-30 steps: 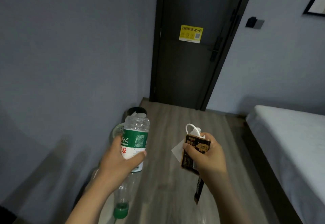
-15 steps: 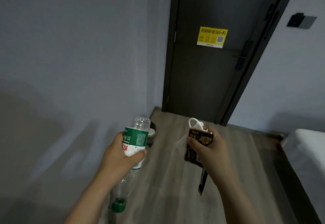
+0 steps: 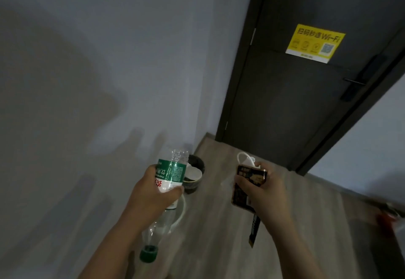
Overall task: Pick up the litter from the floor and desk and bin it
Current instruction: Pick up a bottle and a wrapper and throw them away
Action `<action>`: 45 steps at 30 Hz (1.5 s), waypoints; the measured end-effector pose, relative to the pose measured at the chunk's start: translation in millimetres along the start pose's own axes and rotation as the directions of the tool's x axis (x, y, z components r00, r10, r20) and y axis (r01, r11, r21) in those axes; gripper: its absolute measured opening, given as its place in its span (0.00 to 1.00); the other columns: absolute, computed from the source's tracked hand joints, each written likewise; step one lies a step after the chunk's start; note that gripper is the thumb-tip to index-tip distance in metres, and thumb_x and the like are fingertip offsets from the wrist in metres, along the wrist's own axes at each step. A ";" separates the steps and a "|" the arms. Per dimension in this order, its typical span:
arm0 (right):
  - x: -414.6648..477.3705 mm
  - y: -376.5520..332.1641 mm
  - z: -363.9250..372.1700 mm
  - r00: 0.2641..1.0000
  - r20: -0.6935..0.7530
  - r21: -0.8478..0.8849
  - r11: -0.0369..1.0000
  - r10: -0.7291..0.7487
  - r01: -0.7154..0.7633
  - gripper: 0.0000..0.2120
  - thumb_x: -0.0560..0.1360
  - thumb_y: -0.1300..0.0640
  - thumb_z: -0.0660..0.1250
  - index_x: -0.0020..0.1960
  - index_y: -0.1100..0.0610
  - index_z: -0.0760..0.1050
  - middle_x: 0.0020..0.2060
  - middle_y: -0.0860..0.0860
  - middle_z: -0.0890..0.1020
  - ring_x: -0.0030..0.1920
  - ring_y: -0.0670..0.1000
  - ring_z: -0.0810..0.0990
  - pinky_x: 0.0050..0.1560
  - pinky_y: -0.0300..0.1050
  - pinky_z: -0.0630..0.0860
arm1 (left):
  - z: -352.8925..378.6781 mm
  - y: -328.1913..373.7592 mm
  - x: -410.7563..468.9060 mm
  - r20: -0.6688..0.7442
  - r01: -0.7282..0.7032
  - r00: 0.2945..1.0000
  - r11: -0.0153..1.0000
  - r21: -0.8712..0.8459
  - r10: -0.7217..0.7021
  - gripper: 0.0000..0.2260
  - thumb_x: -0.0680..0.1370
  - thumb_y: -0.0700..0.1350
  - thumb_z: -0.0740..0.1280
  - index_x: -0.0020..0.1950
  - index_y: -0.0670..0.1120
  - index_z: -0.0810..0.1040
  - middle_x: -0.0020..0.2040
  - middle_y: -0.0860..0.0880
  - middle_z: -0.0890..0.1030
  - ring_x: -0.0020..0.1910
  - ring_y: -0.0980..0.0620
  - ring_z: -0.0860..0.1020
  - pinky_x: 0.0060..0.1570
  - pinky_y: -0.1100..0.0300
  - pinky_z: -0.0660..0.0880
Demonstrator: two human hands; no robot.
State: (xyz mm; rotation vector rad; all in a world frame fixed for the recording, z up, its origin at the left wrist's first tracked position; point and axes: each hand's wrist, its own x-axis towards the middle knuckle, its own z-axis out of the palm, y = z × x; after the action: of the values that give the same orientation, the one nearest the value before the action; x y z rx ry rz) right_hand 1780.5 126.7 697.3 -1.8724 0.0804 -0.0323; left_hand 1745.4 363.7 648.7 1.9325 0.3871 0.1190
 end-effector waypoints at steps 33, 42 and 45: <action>434.6 108.9 177.2 0.843 0.505 -0.352 0.936 0.188 0.002 0.08 0.71 0.58 0.72 0.46 0.50 0.75 0.38 0.50 0.82 0.39 0.49 0.81 0.40 0.46 0.79 | 78.4 -155.8 310.4 -0.047 0.703 0.660 0.595 0.388 -0.750 0.35 0.67 0.59 0.75 0.64 0.44 0.64 0.56 0.45 0.76 0.50 0.47 0.77 0.47 0.56 0.77; 448.7 157.7 198.1 0.831 0.497 -0.414 0.910 0.251 -0.027 0.12 0.70 0.59 0.74 0.46 0.48 0.74 0.37 0.47 0.81 0.34 0.39 0.80 0.27 0.29 0.70 | 100.1 -213.7 343.5 0.001 0.750 0.560 0.507 0.425 -0.829 0.36 0.67 0.57 0.75 0.68 0.44 0.64 0.60 0.45 0.75 0.56 0.47 0.75 0.46 0.60 0.71; 452.6 175.0 208.1 0.818 0.511 -0.426 0.904 0.265 -0.027 0.12 0.70 0.60 0.74 0.46 0.48 0.74 0.38 0.47 0.81 0.34 0.39 0.79 0.26 0.26 0.69 | 106.3 -226.9 348.3 -0.072 0.748 0.548 0.450 0.487 -0.834 0.35 0.68 0.59 0.74 0.67 0.43 0.65 0.60 0.43 0.74 0.59 0.45 0.75 0.45 0.59 0.69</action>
State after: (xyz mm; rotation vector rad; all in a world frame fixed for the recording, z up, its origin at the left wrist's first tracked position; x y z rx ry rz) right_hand 2238.1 240.3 459.8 -2.2080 -0.1881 0.6967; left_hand 2053.2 459.1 365.4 1.9841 1.2756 -0.8632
